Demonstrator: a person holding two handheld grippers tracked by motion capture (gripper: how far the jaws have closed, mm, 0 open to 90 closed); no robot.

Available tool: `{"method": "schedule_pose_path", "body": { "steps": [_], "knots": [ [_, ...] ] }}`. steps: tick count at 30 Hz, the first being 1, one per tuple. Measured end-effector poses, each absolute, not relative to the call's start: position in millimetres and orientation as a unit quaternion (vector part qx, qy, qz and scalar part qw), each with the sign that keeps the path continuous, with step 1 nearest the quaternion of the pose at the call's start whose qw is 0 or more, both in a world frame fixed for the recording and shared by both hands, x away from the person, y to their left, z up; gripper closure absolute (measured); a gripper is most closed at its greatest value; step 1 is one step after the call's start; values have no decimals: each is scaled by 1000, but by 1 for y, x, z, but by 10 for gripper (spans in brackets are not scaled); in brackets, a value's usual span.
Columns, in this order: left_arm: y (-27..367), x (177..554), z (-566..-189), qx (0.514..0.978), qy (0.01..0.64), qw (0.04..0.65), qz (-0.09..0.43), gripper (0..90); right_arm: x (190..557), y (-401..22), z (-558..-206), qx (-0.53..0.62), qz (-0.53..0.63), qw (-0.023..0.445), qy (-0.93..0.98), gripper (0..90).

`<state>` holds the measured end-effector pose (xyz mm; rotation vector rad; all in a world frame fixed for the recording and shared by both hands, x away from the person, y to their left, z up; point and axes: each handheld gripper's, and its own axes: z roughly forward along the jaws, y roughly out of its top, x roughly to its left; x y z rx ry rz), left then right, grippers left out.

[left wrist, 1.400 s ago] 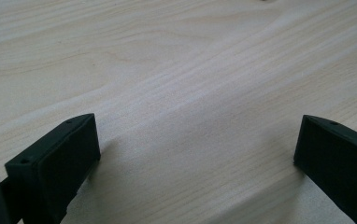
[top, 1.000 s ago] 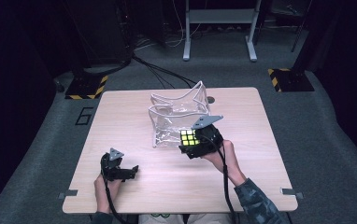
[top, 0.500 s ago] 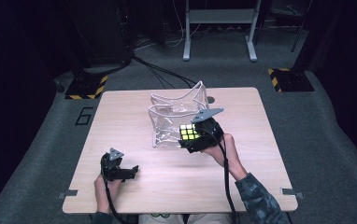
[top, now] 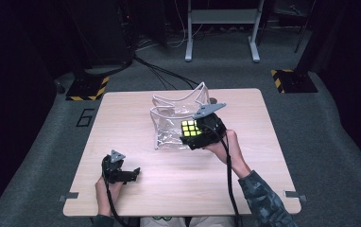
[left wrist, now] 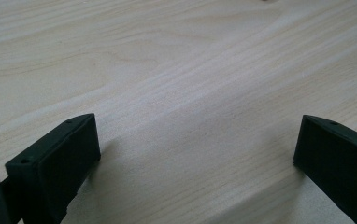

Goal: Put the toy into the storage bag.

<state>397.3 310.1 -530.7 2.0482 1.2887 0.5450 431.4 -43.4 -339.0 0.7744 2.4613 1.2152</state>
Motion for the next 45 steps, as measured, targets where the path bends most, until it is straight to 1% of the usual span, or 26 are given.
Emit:
{"method": "schedule_pose_path", "body": {
  "steps": [19,27,45],
  "knots": [
    [310,397,-531,780,492,326,209,1,437,-41,-317,263,420,162,853,144],
    [310,397,-531,780,492,326,209,1,443,-39,-308,265,420,163,853,144],
    [309,397,-531,776,496,329,208,1,475,-34,-285,276,416,177,848,144]
  ]
}}
